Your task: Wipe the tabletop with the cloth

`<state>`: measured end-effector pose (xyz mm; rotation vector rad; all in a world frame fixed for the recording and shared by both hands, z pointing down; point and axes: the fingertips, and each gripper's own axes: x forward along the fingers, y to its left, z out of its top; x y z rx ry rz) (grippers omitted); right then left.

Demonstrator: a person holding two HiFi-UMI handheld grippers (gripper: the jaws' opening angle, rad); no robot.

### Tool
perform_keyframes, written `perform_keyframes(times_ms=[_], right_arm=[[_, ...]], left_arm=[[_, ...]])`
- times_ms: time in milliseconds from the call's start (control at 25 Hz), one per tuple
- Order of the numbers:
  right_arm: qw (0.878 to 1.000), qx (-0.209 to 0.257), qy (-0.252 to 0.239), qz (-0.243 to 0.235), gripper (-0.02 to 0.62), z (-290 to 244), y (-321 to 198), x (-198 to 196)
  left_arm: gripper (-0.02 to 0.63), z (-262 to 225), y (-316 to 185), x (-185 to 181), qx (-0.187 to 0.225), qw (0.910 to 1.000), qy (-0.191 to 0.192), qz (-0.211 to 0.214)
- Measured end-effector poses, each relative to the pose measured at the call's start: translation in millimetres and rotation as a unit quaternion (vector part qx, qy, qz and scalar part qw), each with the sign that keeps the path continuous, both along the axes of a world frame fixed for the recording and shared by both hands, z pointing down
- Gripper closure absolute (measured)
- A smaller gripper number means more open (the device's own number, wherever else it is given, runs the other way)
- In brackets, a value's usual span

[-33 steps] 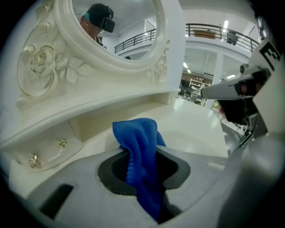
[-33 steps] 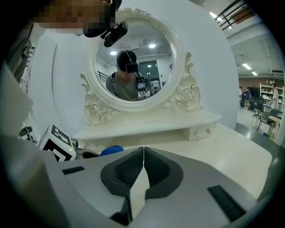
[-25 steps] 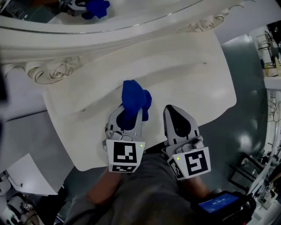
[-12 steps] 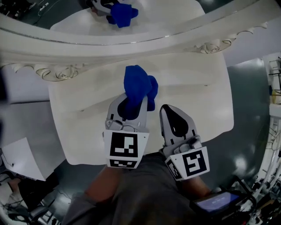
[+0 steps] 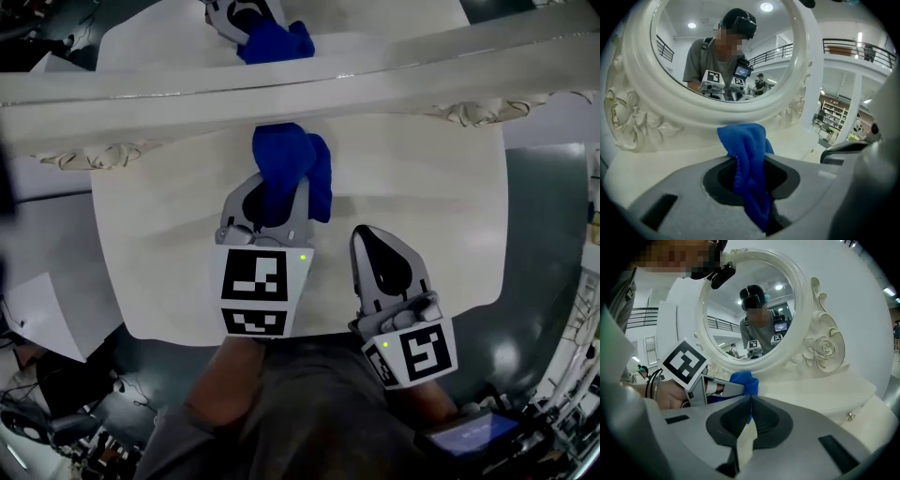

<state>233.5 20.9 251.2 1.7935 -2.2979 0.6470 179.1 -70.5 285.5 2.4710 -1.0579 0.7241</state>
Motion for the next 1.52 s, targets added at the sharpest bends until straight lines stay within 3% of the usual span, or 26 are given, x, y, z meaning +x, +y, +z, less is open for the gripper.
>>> perform_keyframes(times_ms=[240,600,1520], right_arm=[[1.0,-0.015,-0.01,-0.015,0.58,13,-9,10],[0.999,-0.019,-0.01,-0.03,0.58,19,-17,-3],[0.998,-0.026,0.006,-0.062,0.58,17,-27,-98]], left_arm=[[0.514,19,-6,-3,-0.01,0.9993,-0.032,-0.014],[0.514,20,-9,-16,-0.014,0.9992,-0.03,-0.02],[0.514,21,-22,-121,-0.023,0.9984,-0.021,-0.048]])
